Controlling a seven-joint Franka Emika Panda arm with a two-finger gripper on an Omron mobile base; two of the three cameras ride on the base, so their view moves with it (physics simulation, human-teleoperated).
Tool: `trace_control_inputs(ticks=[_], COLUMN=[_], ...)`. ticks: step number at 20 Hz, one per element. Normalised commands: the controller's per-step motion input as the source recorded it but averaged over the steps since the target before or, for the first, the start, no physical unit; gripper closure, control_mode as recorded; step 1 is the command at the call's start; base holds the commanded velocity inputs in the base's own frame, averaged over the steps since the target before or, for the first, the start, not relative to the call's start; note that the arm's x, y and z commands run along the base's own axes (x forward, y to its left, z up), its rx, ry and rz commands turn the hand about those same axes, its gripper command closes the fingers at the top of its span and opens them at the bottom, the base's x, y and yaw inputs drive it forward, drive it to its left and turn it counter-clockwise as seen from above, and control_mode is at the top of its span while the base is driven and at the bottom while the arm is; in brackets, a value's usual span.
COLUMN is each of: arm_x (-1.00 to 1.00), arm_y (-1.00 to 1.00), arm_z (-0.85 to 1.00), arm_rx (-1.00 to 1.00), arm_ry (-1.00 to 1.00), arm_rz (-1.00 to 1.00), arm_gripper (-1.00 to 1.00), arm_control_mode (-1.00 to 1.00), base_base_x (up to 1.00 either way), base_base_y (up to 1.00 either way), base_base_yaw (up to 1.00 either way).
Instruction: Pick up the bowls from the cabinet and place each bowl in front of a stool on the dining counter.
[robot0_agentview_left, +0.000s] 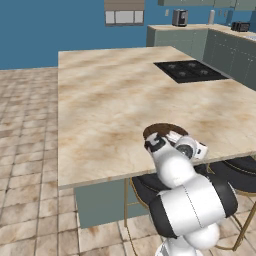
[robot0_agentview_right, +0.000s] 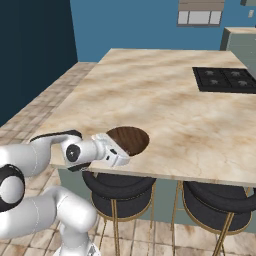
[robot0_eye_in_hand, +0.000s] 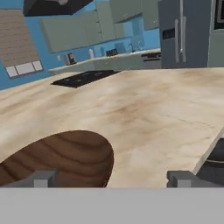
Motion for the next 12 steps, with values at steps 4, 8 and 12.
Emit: trace_control_inputs(ticks=[4, 8, 12], arm_x=[0.00, -0.08, -0.41], arm_y=[-0.34, -0.41, -0.23], arm_z=[1.00, 1.00, 1.00], arm_rx=[-0.05, -0.03, 0.00], arm_ry=[0.00, 0.08, 0.19], arm_rz=[0.00, 0.00, 0.00], arm_gripper=[-1.00, -1.00, -1.00], arm_control_mode=[-1.00, -1.00, -1.00], base_base_x=[0.00, 0.00, 0.00], base_base_y=[0.00, 0.00, 0.00], base_base_yaw=[0.00, 0.00, 0.00])
